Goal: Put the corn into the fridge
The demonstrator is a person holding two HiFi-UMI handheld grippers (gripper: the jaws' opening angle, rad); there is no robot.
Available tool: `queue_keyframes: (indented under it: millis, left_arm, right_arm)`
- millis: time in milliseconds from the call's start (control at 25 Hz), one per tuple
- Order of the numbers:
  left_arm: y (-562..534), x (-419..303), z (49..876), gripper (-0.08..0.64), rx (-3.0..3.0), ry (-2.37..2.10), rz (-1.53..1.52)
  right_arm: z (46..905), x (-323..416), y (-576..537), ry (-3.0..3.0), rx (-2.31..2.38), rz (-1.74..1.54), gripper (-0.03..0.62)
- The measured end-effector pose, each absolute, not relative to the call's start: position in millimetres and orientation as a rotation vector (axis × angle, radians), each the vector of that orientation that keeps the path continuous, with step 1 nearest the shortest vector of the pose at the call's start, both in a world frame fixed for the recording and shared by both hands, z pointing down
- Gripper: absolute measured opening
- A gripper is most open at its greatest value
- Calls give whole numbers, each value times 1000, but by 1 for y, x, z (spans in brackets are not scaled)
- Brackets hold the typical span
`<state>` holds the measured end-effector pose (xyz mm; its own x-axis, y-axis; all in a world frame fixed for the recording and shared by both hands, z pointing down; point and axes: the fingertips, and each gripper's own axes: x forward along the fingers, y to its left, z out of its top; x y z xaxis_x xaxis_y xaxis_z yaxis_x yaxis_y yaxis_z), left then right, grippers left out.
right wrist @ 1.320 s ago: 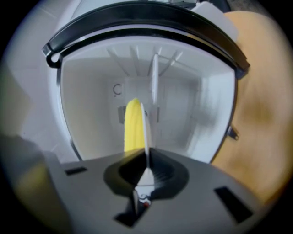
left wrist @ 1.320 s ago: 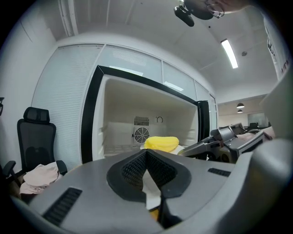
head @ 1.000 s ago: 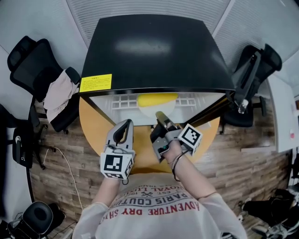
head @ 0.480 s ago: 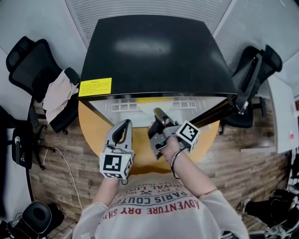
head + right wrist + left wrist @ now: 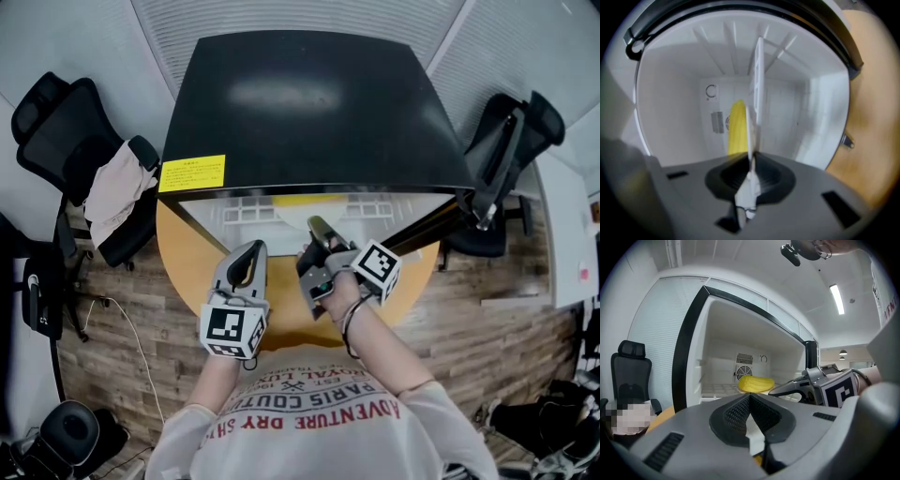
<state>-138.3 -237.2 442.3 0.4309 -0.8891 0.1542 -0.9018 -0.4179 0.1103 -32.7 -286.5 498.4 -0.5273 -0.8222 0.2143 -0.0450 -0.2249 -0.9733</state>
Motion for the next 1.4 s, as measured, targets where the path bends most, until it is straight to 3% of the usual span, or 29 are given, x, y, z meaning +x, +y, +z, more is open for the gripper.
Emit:
queue_keyframes:
  millis: [120, 200, 440, 560, 680, 1240, 1400]
  left_arm:
    - [-237, -138, 440, 25, 2512, -1584, 102]
    - [-236, -137, 439, 25, 2520, -1584, 101]
    - [-225, -132, 435, 25, 2537, -1573, 105]
    - [-217, -130, 436, 25, 2534, -1567, 116]
    - [-210, -128, 438, 25, 2533, -1568, 134]
    - [-181, -110, 437, 25, 2559, -1549, 169]
    - [-176, -107, 438, 25, 2565, -1552, 183]
  right_arm:
    - [492, -33, -287, 1521, -1035, -1786, 76]
    - [488, -33, -285, 1527, -1033, -1779, 195]
    - [482, -32, -261, 1683, -1076, -1728, 198]
    - [482, -38, -245, 1933, -1144, -1617, 186]
    - [487, -39, -227, 2153, -1237, -1491, 42]
    - [435, -6, -204, 2793, -1774, -95, 37]
    - [417, -1, -199, 2786, -1768, 150, 37]
